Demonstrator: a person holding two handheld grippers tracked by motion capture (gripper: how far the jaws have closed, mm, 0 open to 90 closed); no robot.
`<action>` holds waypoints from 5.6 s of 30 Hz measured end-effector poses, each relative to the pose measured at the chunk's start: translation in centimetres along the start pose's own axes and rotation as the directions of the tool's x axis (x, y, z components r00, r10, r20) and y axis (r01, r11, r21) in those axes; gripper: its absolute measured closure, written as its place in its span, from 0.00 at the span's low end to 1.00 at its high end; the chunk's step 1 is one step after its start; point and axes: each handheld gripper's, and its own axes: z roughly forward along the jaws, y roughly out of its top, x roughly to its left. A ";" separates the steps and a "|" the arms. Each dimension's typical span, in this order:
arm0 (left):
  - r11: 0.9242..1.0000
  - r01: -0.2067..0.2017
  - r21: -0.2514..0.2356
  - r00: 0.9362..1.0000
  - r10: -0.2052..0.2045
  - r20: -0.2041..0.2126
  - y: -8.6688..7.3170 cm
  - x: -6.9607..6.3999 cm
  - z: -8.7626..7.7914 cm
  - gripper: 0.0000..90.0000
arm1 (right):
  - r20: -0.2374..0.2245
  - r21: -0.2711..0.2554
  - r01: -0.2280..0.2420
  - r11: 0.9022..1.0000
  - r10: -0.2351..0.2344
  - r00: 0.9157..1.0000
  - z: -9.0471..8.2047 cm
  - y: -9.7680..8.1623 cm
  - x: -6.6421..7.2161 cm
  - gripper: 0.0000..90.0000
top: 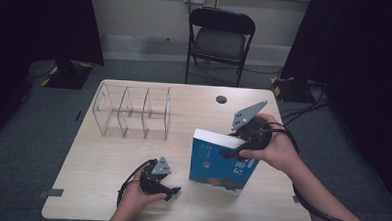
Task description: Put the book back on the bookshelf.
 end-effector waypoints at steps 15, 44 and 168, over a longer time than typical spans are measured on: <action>1.000 -0.011 0.016 0.997 0.010 0.076 2.5 0.7 -1.8 0.18 | 0.019 0.021 -0.022 1.000 0.022 1.000 -0.1 -0.4 -0.1 0.39; 0.946 -0.196 0.257 0.976 0.164 0.141 10.3 1.3 -4.8 0.23 | 0.029 0.045 -0.019 0.999 0.018 0.999 0.1 -0.4 0.0 0.30; 0.882 -0.253 0.398 0.962 0.187 0.198 23.4 -2.6 -8.0 0.67 | 0.152 0.022 -0.326 0.945 0.319 0.935 6.5 -21.8 0.0 0.22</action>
